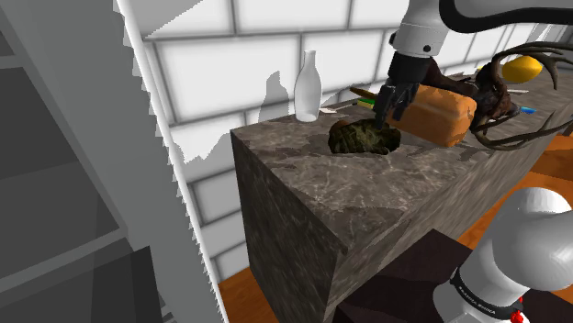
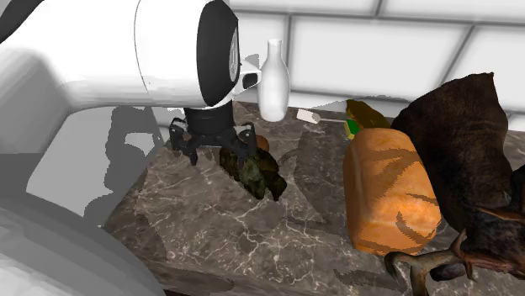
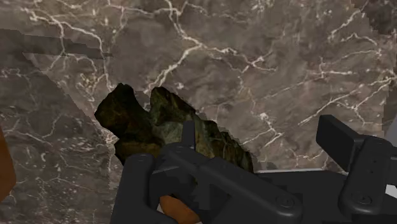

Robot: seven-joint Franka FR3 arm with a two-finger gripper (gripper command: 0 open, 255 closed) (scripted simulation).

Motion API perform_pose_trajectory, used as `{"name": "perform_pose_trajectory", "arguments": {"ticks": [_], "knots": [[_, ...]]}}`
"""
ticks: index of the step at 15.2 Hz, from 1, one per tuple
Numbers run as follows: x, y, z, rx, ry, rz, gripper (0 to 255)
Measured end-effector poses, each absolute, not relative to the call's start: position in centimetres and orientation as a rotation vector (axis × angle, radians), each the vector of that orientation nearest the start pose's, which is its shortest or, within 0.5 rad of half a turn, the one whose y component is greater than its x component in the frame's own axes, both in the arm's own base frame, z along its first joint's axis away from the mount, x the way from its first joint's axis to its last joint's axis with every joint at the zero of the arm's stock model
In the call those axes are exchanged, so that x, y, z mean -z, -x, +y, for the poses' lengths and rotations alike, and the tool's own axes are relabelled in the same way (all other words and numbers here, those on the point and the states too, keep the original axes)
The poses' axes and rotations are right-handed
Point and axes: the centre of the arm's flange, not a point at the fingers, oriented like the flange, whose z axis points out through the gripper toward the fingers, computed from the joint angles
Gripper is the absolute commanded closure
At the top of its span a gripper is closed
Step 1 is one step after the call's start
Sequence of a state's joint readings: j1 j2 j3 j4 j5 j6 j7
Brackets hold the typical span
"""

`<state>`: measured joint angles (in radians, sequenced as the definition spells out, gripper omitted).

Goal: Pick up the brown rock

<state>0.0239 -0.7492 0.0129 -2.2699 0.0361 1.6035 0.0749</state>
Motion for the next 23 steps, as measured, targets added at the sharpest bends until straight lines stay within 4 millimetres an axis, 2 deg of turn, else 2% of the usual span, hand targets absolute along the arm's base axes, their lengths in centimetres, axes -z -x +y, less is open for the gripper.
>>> {"name": "perform_pose_trajectory", "arguments": {"ticks": [1,2,4,7,10,11,14,19,20,23], "knots": [[-62.3,-32.1,1.7,0.126,3.107,0.063,0],[-62.3,-32.5,0.9,0.121,3.094,0.014,0],[-62.3,-34.4,-0.9,0.104,3.042,-0.209,0],[-62.1,-38.1,-4.2,0.076,2.91,-0.591,0],[-61.4,-43.5,-6.2,0.049,2.73,-0.958,0],[-61.3,-44.7,-6.3,0.042,2.679,-1.047,0],[-60.0,-45.5,-6.7,0.039,2.63,-1.129,0],[-57.5,-45.5,-6.8,0.038,2.622,-1.141,0],[-57.3,-45.5,-6.7,0.039,2.622,-1.142,255],[-57.2,-45.5,-6.8,0.041,2.623,-1.142,255]]}}
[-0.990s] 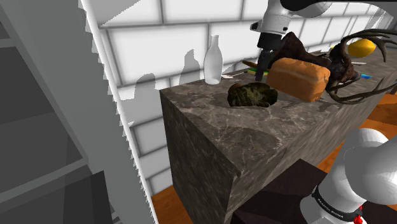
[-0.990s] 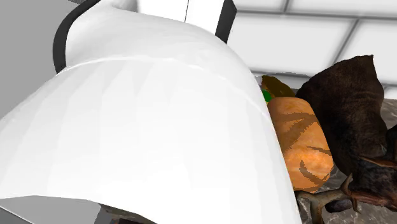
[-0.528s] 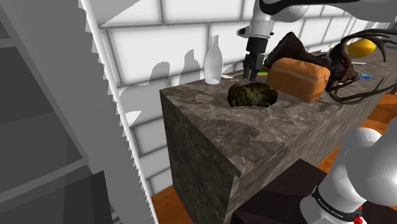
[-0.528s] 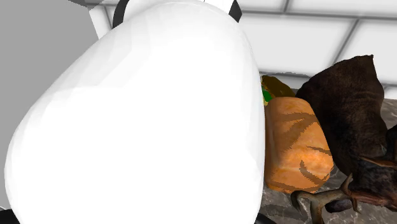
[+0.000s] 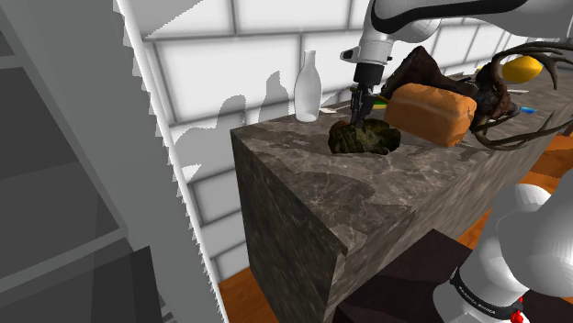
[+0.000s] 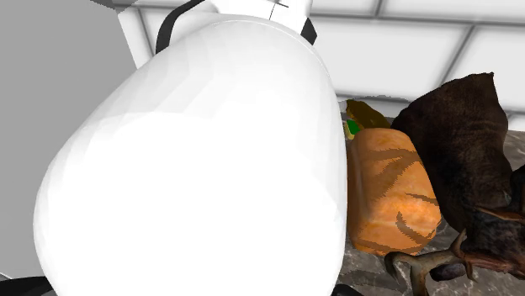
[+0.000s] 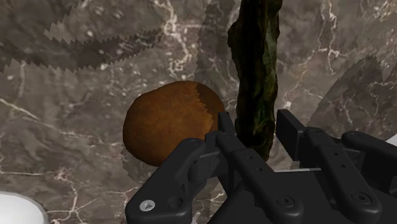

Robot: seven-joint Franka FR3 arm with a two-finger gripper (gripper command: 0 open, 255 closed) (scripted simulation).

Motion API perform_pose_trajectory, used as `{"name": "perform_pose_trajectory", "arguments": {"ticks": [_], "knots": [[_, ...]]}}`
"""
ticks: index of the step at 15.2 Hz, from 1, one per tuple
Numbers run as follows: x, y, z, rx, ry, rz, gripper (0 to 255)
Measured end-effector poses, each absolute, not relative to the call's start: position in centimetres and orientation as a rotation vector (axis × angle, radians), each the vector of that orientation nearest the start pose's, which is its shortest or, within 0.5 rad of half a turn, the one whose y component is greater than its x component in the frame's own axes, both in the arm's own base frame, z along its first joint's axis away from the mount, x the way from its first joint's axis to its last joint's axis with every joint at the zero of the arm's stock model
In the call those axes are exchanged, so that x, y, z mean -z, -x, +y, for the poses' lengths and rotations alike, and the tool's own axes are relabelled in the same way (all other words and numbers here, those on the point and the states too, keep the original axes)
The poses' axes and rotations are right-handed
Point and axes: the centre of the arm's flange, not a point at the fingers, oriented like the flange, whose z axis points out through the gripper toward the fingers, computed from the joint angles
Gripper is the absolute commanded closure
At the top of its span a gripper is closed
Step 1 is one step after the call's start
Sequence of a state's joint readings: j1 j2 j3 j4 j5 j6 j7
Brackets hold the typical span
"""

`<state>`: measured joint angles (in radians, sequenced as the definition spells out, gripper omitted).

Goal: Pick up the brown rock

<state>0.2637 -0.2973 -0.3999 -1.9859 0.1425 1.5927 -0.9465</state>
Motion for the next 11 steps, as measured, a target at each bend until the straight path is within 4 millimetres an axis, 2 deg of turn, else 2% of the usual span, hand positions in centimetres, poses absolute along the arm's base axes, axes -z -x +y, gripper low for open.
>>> {"name": "perform_pose_trajectory", "arguments": {"ticks": [7,11], "knots": [[-57.2,-45.5,-6.8,0.042,2.623,-1.142,255],[-58.7,-45.5,-6.8,0.039,2.623,-1.142,255]]}}
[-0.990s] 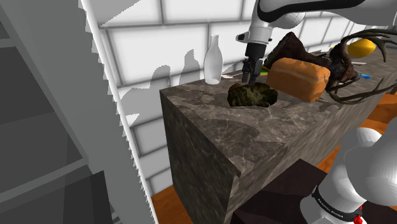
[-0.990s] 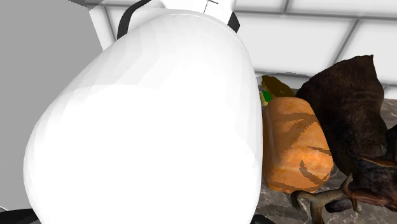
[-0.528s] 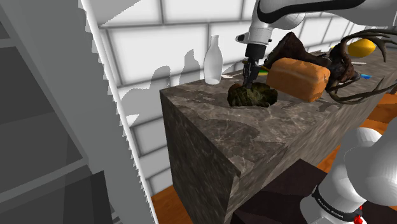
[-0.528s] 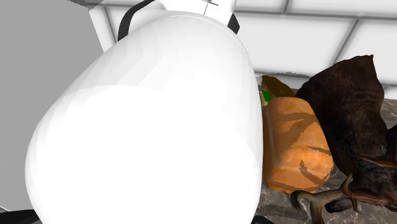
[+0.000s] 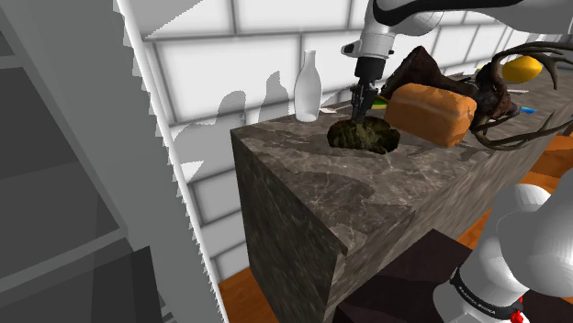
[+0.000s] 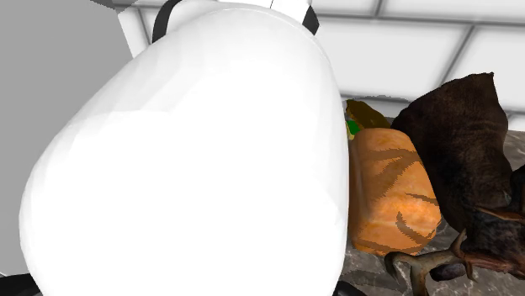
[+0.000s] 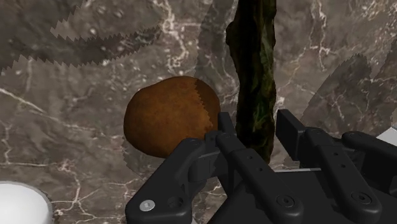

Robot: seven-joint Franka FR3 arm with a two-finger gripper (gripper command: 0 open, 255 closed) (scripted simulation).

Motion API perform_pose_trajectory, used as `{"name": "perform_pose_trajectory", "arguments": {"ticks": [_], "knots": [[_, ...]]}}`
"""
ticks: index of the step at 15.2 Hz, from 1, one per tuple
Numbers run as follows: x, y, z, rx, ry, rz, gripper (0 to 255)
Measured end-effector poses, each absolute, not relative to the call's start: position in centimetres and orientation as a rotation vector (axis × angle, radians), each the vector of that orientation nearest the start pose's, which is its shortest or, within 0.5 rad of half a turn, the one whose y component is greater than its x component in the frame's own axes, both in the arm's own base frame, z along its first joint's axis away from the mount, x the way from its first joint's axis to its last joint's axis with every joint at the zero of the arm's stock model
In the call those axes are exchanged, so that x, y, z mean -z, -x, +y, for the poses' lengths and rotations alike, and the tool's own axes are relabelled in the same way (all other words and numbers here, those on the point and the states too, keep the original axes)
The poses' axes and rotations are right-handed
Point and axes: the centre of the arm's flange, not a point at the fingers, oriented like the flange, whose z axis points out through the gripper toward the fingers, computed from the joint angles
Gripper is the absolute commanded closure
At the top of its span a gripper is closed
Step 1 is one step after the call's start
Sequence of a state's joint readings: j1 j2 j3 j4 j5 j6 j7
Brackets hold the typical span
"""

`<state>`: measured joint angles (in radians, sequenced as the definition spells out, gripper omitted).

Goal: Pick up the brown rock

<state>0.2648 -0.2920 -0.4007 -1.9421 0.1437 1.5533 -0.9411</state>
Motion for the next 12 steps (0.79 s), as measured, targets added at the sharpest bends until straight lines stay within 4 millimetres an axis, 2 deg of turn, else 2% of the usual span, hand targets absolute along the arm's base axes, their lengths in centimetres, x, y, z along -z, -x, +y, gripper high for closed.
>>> {"name": "perform_pose_trajectory", "arguments": {"ticks": [12], "knots": [[-64.8,-45.6,-6.8,0.039,2.622,-1.142,255]]}}
